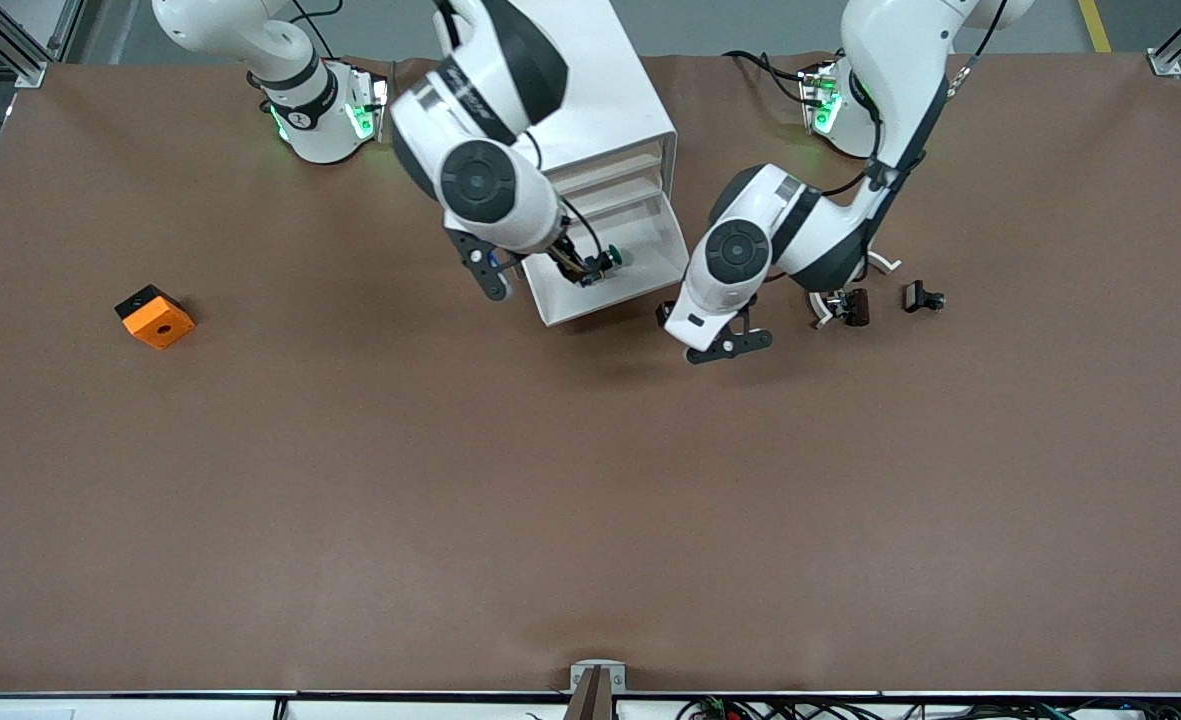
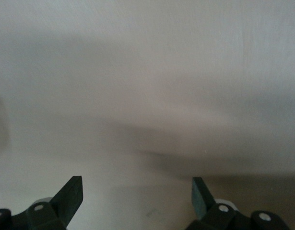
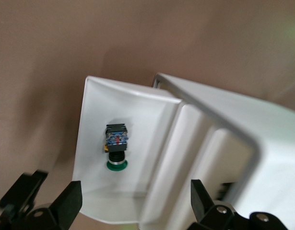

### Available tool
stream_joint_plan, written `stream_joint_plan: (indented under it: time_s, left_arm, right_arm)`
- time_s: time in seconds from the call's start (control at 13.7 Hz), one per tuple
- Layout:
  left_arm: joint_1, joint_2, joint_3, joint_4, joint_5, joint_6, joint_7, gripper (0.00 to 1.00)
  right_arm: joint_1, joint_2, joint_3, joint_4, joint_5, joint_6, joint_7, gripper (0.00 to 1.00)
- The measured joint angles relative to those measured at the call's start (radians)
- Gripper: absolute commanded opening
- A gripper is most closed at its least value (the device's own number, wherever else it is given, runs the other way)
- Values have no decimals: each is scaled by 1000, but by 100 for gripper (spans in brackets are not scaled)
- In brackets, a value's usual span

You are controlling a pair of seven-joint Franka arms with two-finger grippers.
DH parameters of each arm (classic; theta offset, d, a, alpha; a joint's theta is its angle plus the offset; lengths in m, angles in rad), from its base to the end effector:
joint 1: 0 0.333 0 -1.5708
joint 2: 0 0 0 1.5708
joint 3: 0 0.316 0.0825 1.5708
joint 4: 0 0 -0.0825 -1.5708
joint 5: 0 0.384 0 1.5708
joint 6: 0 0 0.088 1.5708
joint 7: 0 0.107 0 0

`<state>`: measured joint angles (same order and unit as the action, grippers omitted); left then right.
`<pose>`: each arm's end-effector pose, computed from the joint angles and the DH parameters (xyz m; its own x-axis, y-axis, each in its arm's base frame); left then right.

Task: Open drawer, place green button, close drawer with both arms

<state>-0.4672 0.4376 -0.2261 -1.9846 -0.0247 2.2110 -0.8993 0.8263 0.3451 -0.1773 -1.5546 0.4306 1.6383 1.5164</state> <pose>0.4538 -0.3747 0.2330 0.9484 0.2356 -0.2120 0.2216 -0.9712 -0.0878 0.4717 0.4269 0.4396 0.5073 -0.7856 -0.3543 -0.7633 -0.6004 0.2384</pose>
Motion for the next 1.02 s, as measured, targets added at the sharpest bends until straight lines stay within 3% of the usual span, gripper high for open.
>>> stream_joint_plan:
  time_s: [0.44, 0.73, 1.02]
  left_arm:
    - [-109, 24, -24, 0, -98, -1, -101, 100]
    - [-129, 35, -82, -3, -173, -43, -123, 100]
    - [-130, 58, -126, -4, -213, -59, -140, 100]
  right_arm:
    - [-243, -152, -7, -6, -85, -229, -518, 100]
    - [-348, -218, -7, -65, -222, -254, -837, 100]
    - [-480, -257, -8, -100, -290, -251, -1136, 100]
